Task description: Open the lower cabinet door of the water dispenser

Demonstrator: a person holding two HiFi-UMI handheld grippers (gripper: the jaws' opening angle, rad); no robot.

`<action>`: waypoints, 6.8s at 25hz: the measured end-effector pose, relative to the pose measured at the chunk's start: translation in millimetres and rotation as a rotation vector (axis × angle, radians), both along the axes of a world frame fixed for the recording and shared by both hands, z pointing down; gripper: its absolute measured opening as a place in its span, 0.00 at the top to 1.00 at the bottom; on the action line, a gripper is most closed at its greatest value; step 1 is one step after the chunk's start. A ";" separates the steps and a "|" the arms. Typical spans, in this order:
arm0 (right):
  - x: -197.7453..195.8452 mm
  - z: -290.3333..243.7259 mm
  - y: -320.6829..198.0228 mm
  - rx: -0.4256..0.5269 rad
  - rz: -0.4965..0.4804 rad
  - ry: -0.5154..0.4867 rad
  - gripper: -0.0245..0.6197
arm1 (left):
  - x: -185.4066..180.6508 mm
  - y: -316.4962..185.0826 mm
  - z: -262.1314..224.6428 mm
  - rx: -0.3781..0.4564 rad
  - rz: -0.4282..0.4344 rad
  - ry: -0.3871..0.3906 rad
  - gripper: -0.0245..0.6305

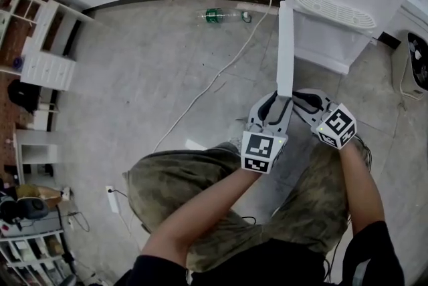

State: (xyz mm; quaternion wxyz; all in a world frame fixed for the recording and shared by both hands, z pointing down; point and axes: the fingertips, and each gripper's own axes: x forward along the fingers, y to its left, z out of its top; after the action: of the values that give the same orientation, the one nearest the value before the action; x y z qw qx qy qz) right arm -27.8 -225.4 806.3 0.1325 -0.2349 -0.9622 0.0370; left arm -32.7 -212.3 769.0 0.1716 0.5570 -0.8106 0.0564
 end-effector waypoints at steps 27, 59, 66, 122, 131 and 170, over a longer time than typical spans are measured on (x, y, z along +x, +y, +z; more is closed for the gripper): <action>-59.1 1.8 48.7 0.074 0.067 0.003 0.84 | -56.8 58.8 -5.0 0.011 -0.197 -0.057 0.79; -140.9 4.3 81.6 0.007 0.181 0.002 0.84 | -124.1 121.3 10.6 -0.019 -0.451 -0.016 0.94; -158.0 5.0 85.8 0.016 0.196 0.009 0.84 | -131.9 134.6 15.0 -0.006 -0.474 -0.013 0.95; -278.2 10.6 79.0 0.026 0.360 0.017 0.85 | -189.9 157.7 6.9 0.102 -0.651 0.109 0.96; -275.1 10.4 78.3 0.022 0.376 -0.004 0.86 | -188.5 154.8 2.2 0.122 -0.662 0.111 0.96; -135.2 -168.8 -46.3 -0.043 0.632 -0.088 0.96 | -229.1 -13.0 -195.7 0.261 0.067 -0.070 0.96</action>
State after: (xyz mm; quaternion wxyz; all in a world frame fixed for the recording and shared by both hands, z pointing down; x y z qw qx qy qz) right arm -163.1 -271.7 637.5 0.0675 0.0712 -0.9914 0.0864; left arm -261.8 -225.3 573.3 0.0673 0.5988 -0.7977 -0.0243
